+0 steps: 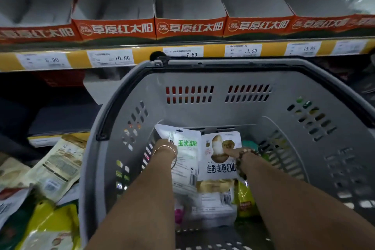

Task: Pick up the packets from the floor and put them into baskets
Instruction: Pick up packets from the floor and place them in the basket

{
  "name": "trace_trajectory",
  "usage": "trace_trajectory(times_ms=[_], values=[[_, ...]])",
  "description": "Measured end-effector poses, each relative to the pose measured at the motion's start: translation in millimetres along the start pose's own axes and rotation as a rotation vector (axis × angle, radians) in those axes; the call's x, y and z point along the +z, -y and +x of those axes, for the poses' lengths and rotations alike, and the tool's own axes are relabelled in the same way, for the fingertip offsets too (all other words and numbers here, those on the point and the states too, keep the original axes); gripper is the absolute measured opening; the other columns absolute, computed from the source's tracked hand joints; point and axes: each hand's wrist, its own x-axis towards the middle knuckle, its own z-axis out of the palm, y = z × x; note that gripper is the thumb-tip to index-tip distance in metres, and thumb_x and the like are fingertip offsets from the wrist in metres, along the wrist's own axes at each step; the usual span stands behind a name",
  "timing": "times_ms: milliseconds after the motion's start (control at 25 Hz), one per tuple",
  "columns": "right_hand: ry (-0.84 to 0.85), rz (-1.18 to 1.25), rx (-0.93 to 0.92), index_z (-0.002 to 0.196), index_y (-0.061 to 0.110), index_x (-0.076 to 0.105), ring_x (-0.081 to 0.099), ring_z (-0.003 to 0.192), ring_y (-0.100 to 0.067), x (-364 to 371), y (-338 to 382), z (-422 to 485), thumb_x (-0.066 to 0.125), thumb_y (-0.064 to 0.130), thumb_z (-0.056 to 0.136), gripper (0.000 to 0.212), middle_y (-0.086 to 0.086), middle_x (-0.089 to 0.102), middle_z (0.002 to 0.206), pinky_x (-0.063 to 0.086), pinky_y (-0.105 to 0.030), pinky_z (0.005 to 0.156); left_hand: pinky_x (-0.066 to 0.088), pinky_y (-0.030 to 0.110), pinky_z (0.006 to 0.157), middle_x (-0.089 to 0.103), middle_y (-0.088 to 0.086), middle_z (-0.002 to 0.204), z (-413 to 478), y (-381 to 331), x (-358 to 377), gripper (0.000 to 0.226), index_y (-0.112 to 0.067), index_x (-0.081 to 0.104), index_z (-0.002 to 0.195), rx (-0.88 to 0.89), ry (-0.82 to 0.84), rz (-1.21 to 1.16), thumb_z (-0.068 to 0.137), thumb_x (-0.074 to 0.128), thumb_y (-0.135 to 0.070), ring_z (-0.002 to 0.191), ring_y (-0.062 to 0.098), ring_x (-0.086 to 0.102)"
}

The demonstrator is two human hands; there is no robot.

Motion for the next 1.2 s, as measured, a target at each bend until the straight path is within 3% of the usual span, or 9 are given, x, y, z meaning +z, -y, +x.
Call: trace_trajectory(times_ms=[80, 200, 360, 520, 640, 720, 800, 920, 1200], values=[[-0.069, 0.059, 0.001, 0.12, -0.003, 0.055, 0.056, 0.111, -0.03, 6, -4, 4, 0.063, 0.045, 0.083, 0.06, -0.02, 0.058, 0.125, 0.047, -0.033, 0.089, 0.035, 0.035, 0.1, 0.048, 0.017, 0.138, 3, 5, 9, 0.039, 0.0, 0.052, 0.127, 0.037, -0.022, 0.174, 0.096, 0.049, -0.022, 0.125, 0.033, 0.046], [-0.247, 0.025, -0.053, 0.088, 0.007, 0.055, 0.058, 0.093, -0.029, 14, -6, 7, 0.067, 0.042, 0.081, 0.038, -0.016, 0.064, 0.109, 0.042, -0.03, 0.071, 0.037, 0.036, 0.099, 0.052, 0.018, 0.133, 5, 10, 24, 0.039, 0.002, 0.053, 0.124, -0.061, -0.113, -0.04, 0.095, 0.05, -0.024, 0.122, 0.033, 0.048], [-0.389, -0.103, -0.098, 0.119, 0.01, 0.042, 0.058, 0.103, -0.03, 15, -5, 0, 0.06, 0.044, 0.085, 0.052, -0.012, 0.059, 0.117, 0.045, -0.034, 0.076, 0.043, 0.04, 0.092, 0.043, 0.019, 0.131, -5, 3, 14, 0.055, 0.0, 0.037, 0.128, 0.005, -0.387, -0.17, 0.083, 0.064, -0.016, 0.116, 0.037, 0.049], [-0.434, -0.246, -0.196, 0.135, 0.018, 0.028, 0.038, 0.126, -0.031, 7, 0, -6, 0.061, 0.038, 0.083, 0.065, -0.011, 0.035, 0.139, 0.042, -0.042, 0.098, 0.034, 0.04, 0.103, 0.026, 0.015, 0.144, -16, -7, -4, 0.075, -0.013, 0.019, 0.143, 0.301, -0.604, 0.157, 0.082, 0.061, -0.01, 0.13, 0.031, 0.034], [-0.113, -0.419, -0.431, 0.148, 0.025, 0.007, 0.007, 0.143, -0.03, 5, 8, -11, 0.07, 0.044, 0.076, 0.098, -0.007, 0.004, 0.156, 0.021, -0.046, 0.114, 0.008, 0.045, 0.116, -0.001, 0.008, 0.158, -14, -6, -7, 0.097, -0.022, 0.003, 0.149, 0.636, -0.246, 0.515, 0.079, 0.07, -0.029, 0.145, 0.028, 0.001], [0.047, -0.554, -0.484, 0.149, 0.03, -0.004, -0.009, 0.144, -0.029, 9, 6, -10, 0.073, 0.048, 0.071, 0.111, -0.004, -0.012, 0.157, 0.011, -0.051, 0.116, -0.002, 0.048, 0.115, -0.012, 0.009, 0.157, -15, -1, -5, 0.107, -0.022, 0.001, 0.15, 0.623, 0.067, 0.729, 0.074, 0.07, -0.051, 0.144, 0.028, -0.013], [0.124, -0.614, -0.462, 0.147, 0.032, -0.011, -0.017, 0.142, -0.028, 11, 1, -4, 0.075, 0.052, 0.067, 0.119, -0.003, -0.02, 0.155, 0.005, -0.054, 0.115, -0.006, 0.052, 0.113, -0.021, 0.009, 0.155, -11, 3, 0, 0.118, -0.023, -0.007, 0.149, 0.516, 0.206, 0.811, 0.068, 0.069, -0.063, 0.141, 0.029, -0.022], [0.156, -0.673, -0.439, 0.146, 0.035, -0.014, -0.021, 0.141, -0.028, 17, -3, 5, 0.076, 0.057, 0.063, 0.124, -0.002, -0.025, 0.154, 0.004, -0.056, 0.114, -0.01, 0.05, 0.112, -0.03, 0.01, 0.152, -11, 7, 11, 0.125, -0.025, -0.018, 0.147, 0.441, 0.32, 0.824, 0.066, 0.069, -0.065, 0.139, 0.031, -0.027], [0.099, -0.664, -0.456, 0.146, 0.037, -0.01, -0.017, 0.142, -0.028, 28, 1, 16, 0.079, 0.054, 0.061, 0.125, -0.003, -0.021, 0.155, 0.008, -0.054, 0.115, -0.012, 0.048, 0.112, -0.031, 0.014, 0.151, 6, 19, 31, 0.126, -0.022, -0.024, 0.144, 0.416, 0.303, 0.848, 0.071, 0.073, -0.052, 0.14, 0.031, -0.025]])
